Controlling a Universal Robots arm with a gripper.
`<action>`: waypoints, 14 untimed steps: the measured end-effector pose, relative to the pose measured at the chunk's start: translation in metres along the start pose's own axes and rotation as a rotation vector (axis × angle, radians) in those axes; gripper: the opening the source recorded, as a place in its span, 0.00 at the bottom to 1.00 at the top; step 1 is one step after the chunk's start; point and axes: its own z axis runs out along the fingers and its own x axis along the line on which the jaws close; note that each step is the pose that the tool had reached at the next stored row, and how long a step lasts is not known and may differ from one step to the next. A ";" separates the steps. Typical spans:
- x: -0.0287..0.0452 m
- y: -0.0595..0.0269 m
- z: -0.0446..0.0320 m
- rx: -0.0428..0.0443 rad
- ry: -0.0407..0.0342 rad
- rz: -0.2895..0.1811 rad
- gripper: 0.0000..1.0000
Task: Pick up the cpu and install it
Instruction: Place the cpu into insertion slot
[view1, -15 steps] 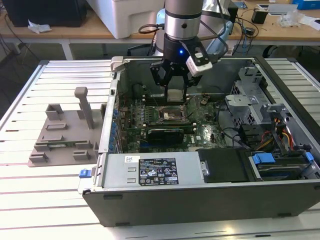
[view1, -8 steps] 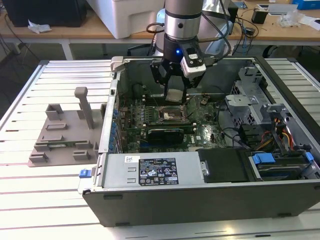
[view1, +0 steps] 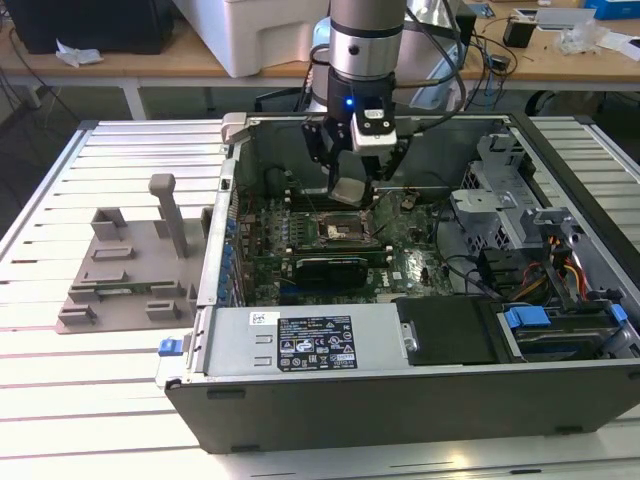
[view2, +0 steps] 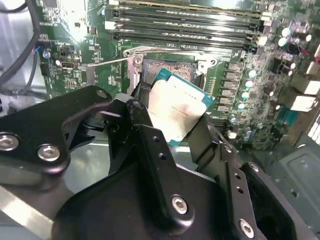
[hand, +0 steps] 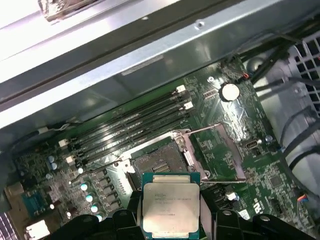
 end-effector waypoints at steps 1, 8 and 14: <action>0.0000 0.0000 0.0000 0.0002 -0.0001 0.014 0.55; 0.0000 0.0000 0.0000 0.0023 -0.0010 0.125 0.55; 0.0000 0.0000 0.0001 0.0036 -0.0014 0.223 0.55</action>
